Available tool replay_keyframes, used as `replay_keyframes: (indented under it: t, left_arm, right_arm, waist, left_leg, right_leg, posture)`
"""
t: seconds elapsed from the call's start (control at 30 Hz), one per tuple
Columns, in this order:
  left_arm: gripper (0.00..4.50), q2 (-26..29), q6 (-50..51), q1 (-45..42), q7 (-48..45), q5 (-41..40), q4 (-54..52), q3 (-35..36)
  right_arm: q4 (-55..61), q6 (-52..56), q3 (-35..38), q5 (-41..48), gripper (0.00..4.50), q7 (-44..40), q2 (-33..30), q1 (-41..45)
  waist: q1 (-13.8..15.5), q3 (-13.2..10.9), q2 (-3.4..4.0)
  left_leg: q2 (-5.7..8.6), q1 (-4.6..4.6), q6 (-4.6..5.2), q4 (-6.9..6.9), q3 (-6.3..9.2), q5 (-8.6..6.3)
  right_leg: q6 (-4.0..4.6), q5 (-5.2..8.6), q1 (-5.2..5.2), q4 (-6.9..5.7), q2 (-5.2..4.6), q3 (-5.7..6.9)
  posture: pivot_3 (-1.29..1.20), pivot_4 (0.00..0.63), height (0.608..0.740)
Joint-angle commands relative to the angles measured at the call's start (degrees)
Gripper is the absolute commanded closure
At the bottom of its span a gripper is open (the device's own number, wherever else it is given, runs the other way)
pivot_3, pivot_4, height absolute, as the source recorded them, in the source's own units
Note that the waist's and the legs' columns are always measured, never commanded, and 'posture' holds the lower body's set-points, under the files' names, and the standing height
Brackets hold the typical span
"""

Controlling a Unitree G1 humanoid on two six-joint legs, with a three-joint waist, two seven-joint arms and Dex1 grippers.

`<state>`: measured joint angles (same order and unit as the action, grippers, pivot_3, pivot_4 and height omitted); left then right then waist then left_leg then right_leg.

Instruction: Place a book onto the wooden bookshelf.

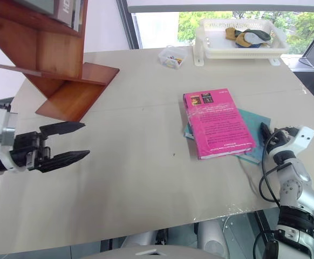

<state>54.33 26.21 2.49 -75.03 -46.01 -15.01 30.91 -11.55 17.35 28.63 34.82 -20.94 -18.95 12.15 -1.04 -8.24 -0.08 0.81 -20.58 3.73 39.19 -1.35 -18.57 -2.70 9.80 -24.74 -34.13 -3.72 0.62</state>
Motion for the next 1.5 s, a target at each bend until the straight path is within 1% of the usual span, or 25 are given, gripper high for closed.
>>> replay_keyframes:
  t: [0.03,0.23,0.37,0.53,0.7,0.83,0.93,1.13,1.3,1.5]
  left_arm:
    - [0.03,1.1,-0.1,-1.0,-2.1,-2.0,0.1,2.1]
    - [0.03,0.6,-1.1,-2.1,-2.7,-1.5,0.4,1.4]
    - [0.03,0.4,-1.1,-2.5,-2.5,-1.4,0.4,1.3]
    - [0.03,0.6,-0.9,-2.4,-2.1,-1.3,0.1,1.8]
    - [0.03,0.6,-0.7,-1.8,-1.6,-1.4,-0.6,2.5]
    - [0.03,0.9,-0.5,-1.3,-1.3,-1.6,-1.1,3.3]
    - [0.03,0.9,-0.4,-0.9,-1.0,-1.7,-1.5,3.7]
    - [0.03,0.7,-0.2,0.0,-0.2,-2.0,-2.6,4.6]
    - [0.03,0.5,-0.1,0.6,0.1,-2.1,-3.0,4.9]
    - [0.03,0.7,-0.2,1.1,0.2,-1.8,-2.9,4.9]
  right_arm:
    - [-1.2,0.6,-0.3,2.3,1.35,-3.9,0.1,1.2]
    - [-6.3,-2.0,-3.8,0.5,1.35,-9.8,0.5,4.0]
    - [-10.5,-3.9,-6.5,-1.4,1.35,-13.9,0.7,6.3]
    - [-18.4,-8.0,-11.2,-5.9,1.35,-21.6,-0.4,10.3]
    - [-26.9,-12.3,-14.5,-9.8,1.35,-27.6,-0.6,15.1]
    - [-31.1,-14.4,-16.3,-11.6,1.35,-30.6,0.7,18.8]
    - [-33.4,-15.5,-16.9,-12.5,1.35,-31.3,1.8,20.8]
    - [-33.6,-15.5,-18.9,-13.1,1.35,-32.5,6.1,23.1]
    - [-29.9,-13.8,-21.2,-13.6,1.35,-33.0,9.1,22.6]
    - [-24.8,-11.5,-21.9,-13.3,1.35,-31.1,10.1,20.6]
  waist:
    - [0.0,0.0,0.00]
    - [-0.2,0.0,-0.01]
    - [-0.9,0.0,-0.03]
    - [-1.6,0.0,-0.05]
    - [-1.6,0.1,-0.11]
    - [-1.7,0.1,-0.20]
    - [-1.8,0.1,-0.21]
    - [-2.1,0.1,-0.25]
    - [-2.8,0.1,-0.24]
    - [-2.7,0.1,-0.19]
  left_leg:
    - [0.00,0.01,0.00,0.00,0.00,0.00]
    - [-0.01,0.03,0.00,0.00,-0.02,0.00]
    - [-0.01,0.05,0.00,0.01,-0.02,0.00]
    - [-0.02,0.06,-0.01,0.01,-0.02,0.00]
    - [-0.05,0.15,-0.02,0.01,-0.04,0.00]
    - [-0.06,0.30,-0.04,0.00,-0.13,0.00]
    - [-0.06,0.40,-0.10,0.00,-0.16,0.02]
    - [-0.08,0.47,-0.16,0.00,-0.15,0.02]
    - [-0.10,0.48,-0.25,-0.04,-0.08,0.01]
    - [-0.10,0.47,-0.35,-0.09,0.04,-0.04]
  right_leg:
    - [0.00,0.00,0.00,-0.01,0.00,0.00]
    - [0.00,0.00,0.01,-0.02,0.01,-0.02]
    - [0.00,-0.01,0.02,-0.03,0.01,-0.03]
    - [-0.10,-0.06,0.02,-0.04,0.01,-0.03]
    - [-0.16,-0.11,0.04,-0.11,0.02,-0.06]
    - [-0.07,-0.05,0.06,-0.30,0.01,-0.17]
    - [0.08,0.04,0.07,-0.45,-0.01,-0.23]
    - [0.13,0.06,0.06,-0.60,-0.09,-0.23]
    - [0.10,0.04,0.04,-0.66,-0.32,-0.16]
    - [0.13,0.07,0.02,-0.66,-0.35,-0.03]
  posture:
    - [0.00,0.150,0.740]
    - [0.00,0.150,0.740]
    - [0.00,0.150,0.740]
    - [0.00,0.150,0.740]
    - [0.00,0.150,0.740]
    - [0.00,0.150,0.740]
    - [0.00,0.150,0.740]
    - [0.00,0.150,0.740]
    - [0.00,0.150,0.740]
    - [0.00,0.150,0.740]
